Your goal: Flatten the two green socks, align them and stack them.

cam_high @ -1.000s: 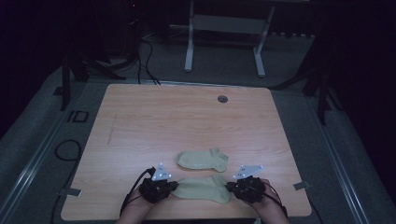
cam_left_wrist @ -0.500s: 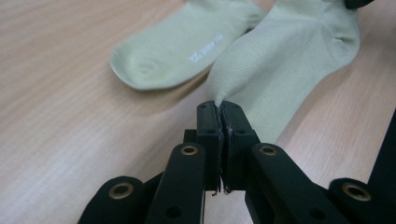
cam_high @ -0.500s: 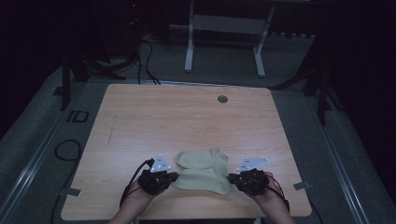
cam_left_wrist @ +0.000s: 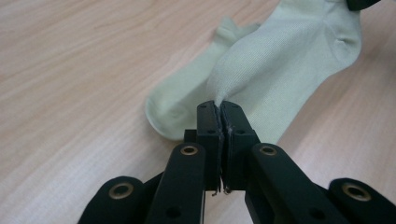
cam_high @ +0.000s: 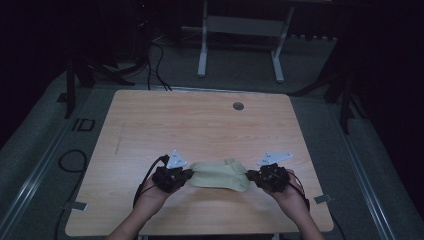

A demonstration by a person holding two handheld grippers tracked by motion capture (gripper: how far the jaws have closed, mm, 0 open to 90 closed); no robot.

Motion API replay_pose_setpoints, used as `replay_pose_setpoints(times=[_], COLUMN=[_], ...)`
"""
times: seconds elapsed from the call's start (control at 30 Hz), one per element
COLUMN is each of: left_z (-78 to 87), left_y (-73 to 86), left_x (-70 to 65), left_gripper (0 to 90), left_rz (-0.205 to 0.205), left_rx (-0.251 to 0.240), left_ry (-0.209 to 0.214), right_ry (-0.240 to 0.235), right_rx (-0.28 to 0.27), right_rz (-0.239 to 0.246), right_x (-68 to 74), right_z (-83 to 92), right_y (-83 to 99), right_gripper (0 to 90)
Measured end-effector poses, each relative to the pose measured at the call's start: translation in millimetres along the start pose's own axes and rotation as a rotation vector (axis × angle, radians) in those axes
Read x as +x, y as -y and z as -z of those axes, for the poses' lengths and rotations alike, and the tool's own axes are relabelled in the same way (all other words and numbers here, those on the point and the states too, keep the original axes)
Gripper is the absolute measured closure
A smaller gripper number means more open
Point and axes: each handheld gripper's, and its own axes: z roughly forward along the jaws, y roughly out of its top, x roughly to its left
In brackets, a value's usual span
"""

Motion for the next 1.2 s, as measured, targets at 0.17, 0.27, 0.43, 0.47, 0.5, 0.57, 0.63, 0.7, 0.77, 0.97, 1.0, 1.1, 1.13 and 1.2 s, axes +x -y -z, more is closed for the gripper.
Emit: replay_pose_setpoints(times=[0.17, 0.27, 0.43, 0.47, 0.5, 0.57, 0.63, 0.7, 0.77, 0.97, 1.0, 1.1, 1.13, 1.2], left_z=[-3.2, -8.5, -14.2, -15.6, -17.2, -19.2, -24.2, -28.6, -33.3, -39.2, -39.0, -41.7, -43.7, -48.1], left_y=[-6.7, -12.6, -20.2, -21.0, -21.6, -22.0, -20.9, -19.0, -16.4, -14.1, -14.2, -13.6, -13.1, -11.3], left_x=[4.4, 11.8, 20.7, 21.9, 23.0, 24.1, 26.5, 27.9, 30.6, 31.3, 32.5, 37.3, 39.0, 41.1], left_gripper=[87.2, 87.2, 87.2, 87.2, 87.2, 87.2, 87.1, 87.2, 87.2, 87.1, 87.1, 87.1, 87.1, 87.0], left_rz=[0.001, 0.011, 0.025, 0.022, 0.028, 0.027, 0.040, 0.043, 0.053, 0.053, 0.048, 0.063, 0.070, 0.076], left_rx=[0.000, 0.009, 0.009, 0.012, 0.013, 0.021, 0.028, 0.035, 0.047, 0.067, 0.075, 0.090, 0.095, 0.106], left_ry=[-0.016, -0.025, -0.027, -0.028, -0.027, -0.025, -0.018, -0.019, -0.012, -0.016, -0.018, -0.020, -0.021, -0.015], right_ry=[-0.001, 0.003, 0.002, 0.001, 0.003, 0.002, 0.000, 0.002, -0.002, -0.018, -0.017, -0.028, -0.027, -0.023], right_rx=[-0.003, 0.001, 0.009, 0.008, 0.012, 0.012, 0.022, 0.032, 0.040, 0.066, 0.068, 0.073, 0.081, 0.104], right_rz=[-0.011, -0.031, -0.041, -0.044, -0.048, -0.051, -0.063, -0.066, -0.078, -0.096, -0.094, -0.094, -0.091, -0.086], right_x=[-8.6, -17.5, -25.0, -26.4, -27.6, -29.1, -32.6, -34.8, -37.6, -39.6, -38.8, -36.8, -36.2, -36.3], right_z=[-0.7, -4.9, -11.6, -12.9, -14.0, -15.2, -19.3, -22.6, -26.9, -38.3, -39.0, -41.6, -44.5, -52.1], right_y=[-6.7, -13.1, -19.2, -19.8, -20.3, -20.8, -21.1, -20.7, -19.7, -15.9, -15.6, -15.1, -14.6, -12.9], right_gripper=[83.3, 83.3, 83.3, 83.3, 83.3, 83.3, 83.3, 83.3, 83.2, 83.2, 83.2, 83.1, 83.0, 82.9])
